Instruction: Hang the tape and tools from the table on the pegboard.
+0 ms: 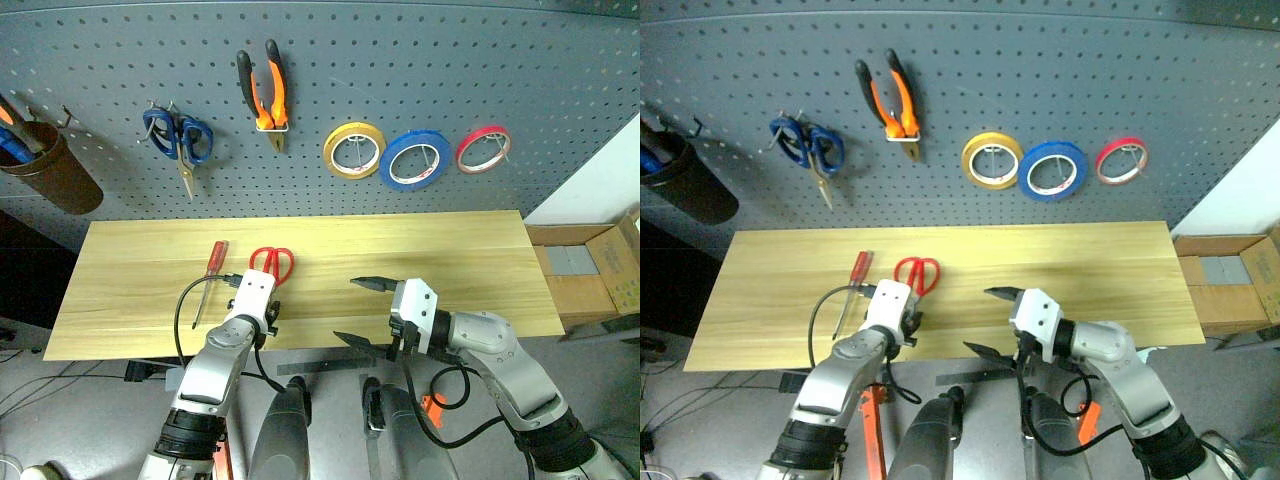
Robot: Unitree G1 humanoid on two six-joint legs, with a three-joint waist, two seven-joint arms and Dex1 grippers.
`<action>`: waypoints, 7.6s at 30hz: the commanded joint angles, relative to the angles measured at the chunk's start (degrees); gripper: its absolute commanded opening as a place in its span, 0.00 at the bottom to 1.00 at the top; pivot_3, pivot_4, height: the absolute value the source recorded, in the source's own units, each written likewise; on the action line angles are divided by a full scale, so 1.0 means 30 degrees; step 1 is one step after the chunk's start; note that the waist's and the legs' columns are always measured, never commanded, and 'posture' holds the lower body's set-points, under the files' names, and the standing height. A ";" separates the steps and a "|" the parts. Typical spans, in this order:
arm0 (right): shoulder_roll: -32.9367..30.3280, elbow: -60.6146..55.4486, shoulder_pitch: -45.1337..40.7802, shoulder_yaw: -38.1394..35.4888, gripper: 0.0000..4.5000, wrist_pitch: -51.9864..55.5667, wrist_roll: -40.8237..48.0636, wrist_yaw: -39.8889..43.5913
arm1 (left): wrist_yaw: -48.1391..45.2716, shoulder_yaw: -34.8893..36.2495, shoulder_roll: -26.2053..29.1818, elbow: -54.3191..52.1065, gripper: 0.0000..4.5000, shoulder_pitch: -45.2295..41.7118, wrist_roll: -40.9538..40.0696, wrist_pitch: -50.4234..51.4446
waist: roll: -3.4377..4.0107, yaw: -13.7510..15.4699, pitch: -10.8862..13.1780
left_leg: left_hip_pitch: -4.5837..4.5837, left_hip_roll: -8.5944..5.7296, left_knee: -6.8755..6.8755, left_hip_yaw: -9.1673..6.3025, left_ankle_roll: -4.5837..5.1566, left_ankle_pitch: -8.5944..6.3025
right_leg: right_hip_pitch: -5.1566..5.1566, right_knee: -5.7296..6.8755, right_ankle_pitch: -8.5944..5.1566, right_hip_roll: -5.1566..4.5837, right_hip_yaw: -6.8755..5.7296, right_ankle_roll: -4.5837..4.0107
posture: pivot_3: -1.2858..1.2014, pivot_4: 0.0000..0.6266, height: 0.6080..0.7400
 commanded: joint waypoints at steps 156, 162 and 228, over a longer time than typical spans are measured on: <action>0.3902 -0.0524 -0.2622 -0.4988 1.00 0.1411 0.6462 -0.3514 | 0.0215 0.4876 -0.1990 -0.4088 0.07 -0.0065 -0.1426 -0.8658 | -0.0124 0.1281 -0.2401 | 0.0224 0.0014 0.0130 0.0015 -0.0045 -0.0152 | 0.0280 0.0029 0.0018 0.0249 -0.0033 0.0063 | 0.60 0.26 1.00; 0.3866 -0.0770 -0.2469 -0.4806 1.00 0.1380 0.6327 -0.3381 | -0.0209 0.5020 -0.1347 -0.2624 0.14 -0.1309 -0.1577 -0.8472 | -0.0125 0.1226 -0.2401 | 0.0251 0.0015 0.0138 0.0015 -0.0043 -0.0152 | 0.0298 0.0045 0.0019 0.0258 -0.0029 0.0060 | 0.60 0.27 1.00; 0.4981 0.1939 -0.5870 -0.1365 1.00 0.4004 0.3561 -0.1810 | -0.2522 0.4945 0.4120 0.4848 0.19 -0.3054 -0.0620 -0.6267 | -0.0028 -0.0035 0.0412 | -0.0002 0.0025 0.0076 0.0016 -0.0050 -0.0213 | 0.0001 0.0127 -0.0151 -0.0023 -0.0008 0.0139 | 0.60 0.50 1.00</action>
